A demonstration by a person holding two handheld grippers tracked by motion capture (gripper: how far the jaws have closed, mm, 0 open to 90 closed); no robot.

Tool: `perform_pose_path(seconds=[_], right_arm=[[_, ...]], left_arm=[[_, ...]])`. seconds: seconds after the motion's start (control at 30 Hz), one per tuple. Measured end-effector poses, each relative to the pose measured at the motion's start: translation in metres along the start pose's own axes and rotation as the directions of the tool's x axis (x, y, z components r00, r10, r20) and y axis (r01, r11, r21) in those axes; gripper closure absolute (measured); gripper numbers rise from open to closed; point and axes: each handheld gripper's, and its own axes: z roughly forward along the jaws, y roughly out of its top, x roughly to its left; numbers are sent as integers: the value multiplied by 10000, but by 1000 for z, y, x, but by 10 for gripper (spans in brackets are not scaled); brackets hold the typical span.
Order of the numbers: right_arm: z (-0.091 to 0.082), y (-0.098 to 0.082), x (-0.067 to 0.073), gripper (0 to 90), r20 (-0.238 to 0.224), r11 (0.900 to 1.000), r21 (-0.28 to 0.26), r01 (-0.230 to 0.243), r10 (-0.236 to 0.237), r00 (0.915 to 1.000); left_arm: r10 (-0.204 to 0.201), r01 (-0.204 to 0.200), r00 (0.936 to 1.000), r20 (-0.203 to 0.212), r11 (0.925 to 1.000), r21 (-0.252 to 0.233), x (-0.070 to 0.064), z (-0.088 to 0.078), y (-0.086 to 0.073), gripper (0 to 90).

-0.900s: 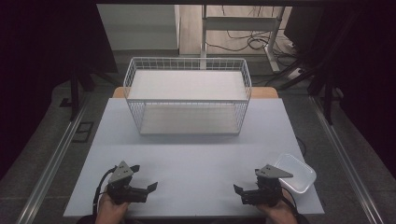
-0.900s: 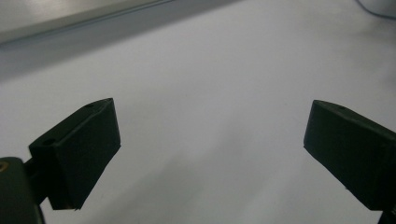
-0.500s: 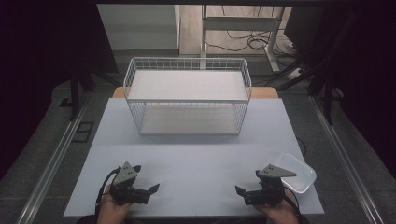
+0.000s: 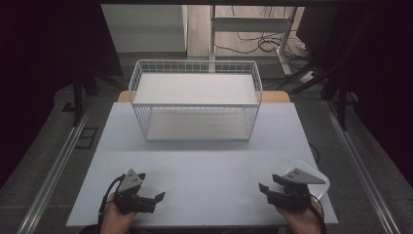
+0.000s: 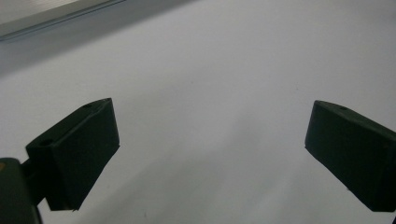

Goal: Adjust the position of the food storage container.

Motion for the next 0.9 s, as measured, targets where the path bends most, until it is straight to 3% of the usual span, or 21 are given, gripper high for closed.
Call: perform_pose_path(seconds=[0.13,0.27,0.37,0.47,0.57,0.67,0.9], right_arm=[[-17,-3,-24,716,539,9993,-334,-153,171,9984],[-36,-8,-45,885,1546,9978,-492,-443,514,9866],[-47,-13,-61,887,2209,9941,-379,-1021,1079,9693],[-58,-20,-76,888,2911,9880,-400,-1495,1546,9441],[-68,-26,-87,888,3467,9824,-512,-1797,1863,9193],[-76,-33,-95,888,3801,9778,-555,-2022,2079,9013],[-75,-43,-104,888,4082,9664,-195,-2564,2418,8803]], left_arm=[[-168,168,9999,-9,9998,-145,2,-2,0,21],[-250,249,9997,-34,9995,-184,3,-3,0,21],[-223,223,9997,-49,9996,-171,3,-3,0,21],[-216,216,9998,-45,9996,-171,3,-3,0,22],[-228,226,9997,-71,9996,-184,3,-4,0,23],[-231,229,9997,-94,9996,-188,3,-4,0,24],[-292,291,9995,-112,9994,-167,4,-4,-1,24]])
